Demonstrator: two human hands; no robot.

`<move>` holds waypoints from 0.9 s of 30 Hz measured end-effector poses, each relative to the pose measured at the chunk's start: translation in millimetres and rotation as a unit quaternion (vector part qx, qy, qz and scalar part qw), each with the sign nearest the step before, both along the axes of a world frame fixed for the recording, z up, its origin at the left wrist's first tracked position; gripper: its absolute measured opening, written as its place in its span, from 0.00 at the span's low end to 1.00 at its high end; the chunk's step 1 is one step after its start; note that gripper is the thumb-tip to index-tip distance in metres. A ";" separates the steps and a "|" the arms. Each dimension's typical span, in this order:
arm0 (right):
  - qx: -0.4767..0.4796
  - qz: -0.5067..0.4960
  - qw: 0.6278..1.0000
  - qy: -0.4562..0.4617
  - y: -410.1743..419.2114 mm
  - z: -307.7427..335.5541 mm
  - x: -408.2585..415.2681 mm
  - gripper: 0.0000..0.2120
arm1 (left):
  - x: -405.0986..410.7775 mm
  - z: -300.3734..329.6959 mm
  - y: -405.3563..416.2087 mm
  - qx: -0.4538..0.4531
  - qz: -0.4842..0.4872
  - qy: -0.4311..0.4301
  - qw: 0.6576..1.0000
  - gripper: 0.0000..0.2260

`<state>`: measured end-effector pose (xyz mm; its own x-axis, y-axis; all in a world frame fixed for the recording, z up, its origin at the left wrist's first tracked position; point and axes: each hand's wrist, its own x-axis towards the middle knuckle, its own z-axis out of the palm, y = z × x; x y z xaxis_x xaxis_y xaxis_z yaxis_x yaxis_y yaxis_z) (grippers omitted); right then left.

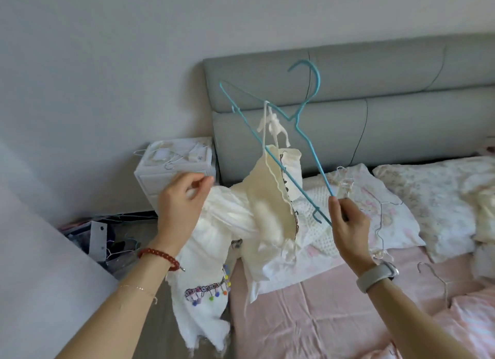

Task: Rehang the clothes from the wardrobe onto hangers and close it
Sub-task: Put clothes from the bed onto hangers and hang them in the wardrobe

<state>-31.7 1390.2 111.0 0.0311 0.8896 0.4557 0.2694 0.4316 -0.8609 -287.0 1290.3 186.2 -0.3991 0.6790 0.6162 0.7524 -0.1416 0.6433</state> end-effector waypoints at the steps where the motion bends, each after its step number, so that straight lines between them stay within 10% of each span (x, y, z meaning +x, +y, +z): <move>1: 0.015 0.011 1.000 -0.021 -12.2 13.3 1.1 0.21 | 1.1 16.6 -7.7 0.014 0.006 0.019 1.000 0.05; 8: 0.135 0.046 0.984 -0.105 -116.2 83.7 20.9 0.19 | 10.3 92.5 -80.1 0.045 0.072 0.202 0.976 0.15; 19: 0.102 -0.190 0.951 -0.220 -266.9 67.9 68.7 0.15 | 71.1 49.4 -227.4 -0.036 0.042 0.204 0.977 0.09; 23: 0.124 -0.098 0.973 -0.169 -335.7 32.6 68.9 0.15 | 87.9 46.8 -257.5 -0.030 0.083 0.170 0.981 0.08; 27: -0.106 0.112 0.963 -0.221 -398.8 -27.0 42.6 0.21 | 99.5 44.9 -278.2 -0.021 0.118 0.141 0.983 0.08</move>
<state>11.0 991.4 84.0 -0.3284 0.9257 0.1877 0.5500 0.3489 -0.7588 -187.4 1012.1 231.0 -0.3659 0.6155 0.6981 0.9105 0.0815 0.4053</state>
